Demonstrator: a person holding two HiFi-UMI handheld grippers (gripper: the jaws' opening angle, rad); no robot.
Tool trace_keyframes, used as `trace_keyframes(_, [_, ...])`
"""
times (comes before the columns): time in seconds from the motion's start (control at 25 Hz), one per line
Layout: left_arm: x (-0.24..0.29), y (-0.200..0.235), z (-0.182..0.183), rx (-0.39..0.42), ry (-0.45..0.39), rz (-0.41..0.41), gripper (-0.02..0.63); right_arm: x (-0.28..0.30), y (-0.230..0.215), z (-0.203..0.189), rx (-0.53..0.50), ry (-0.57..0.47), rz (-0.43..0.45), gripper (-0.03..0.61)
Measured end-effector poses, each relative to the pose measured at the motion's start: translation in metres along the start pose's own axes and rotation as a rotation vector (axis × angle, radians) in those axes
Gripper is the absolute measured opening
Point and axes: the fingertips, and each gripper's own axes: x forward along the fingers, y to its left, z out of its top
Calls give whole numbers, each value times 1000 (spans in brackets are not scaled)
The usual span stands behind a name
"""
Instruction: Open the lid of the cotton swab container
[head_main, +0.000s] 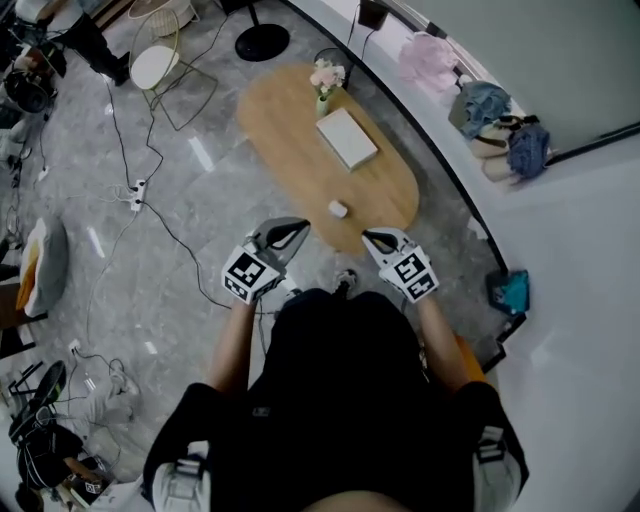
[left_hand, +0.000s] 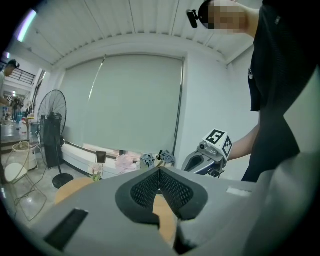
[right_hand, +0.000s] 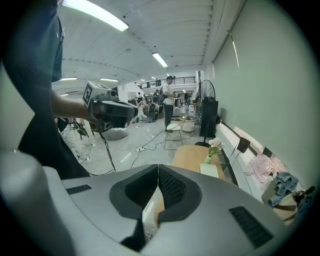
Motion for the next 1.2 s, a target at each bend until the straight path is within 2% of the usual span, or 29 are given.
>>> trace_keyframes(0.24, [12,0,0,-3,2,54,2,6,-15,-11,-7,4,49,-5])
trace_keyframes(0.44, [20,1,-1,2,2,57,2,9,-26,-20,0,28,50,-5])
trace_keyframes(0.64, [26,17,5,-10,26,19,2,17,-41,-31,86,57,22,-5])
trace_keyframes(0.8, [30,36,8,2,23,-21,2,28,-43,-44,94,106,-4,-5])
trace_keyframes(0.96, [35,44,16,36,32,-77,2,44,-58,-74,180,134,-61,-5])
trace_keyframes(1.08, [27,51,20,22,12,-110,2,60,-61,-91,255,158,-98,-5])
trace_keyframes(1.2, [20,56,9,10,14,-137,2,79,-59,-108,279,180,-106,-5])
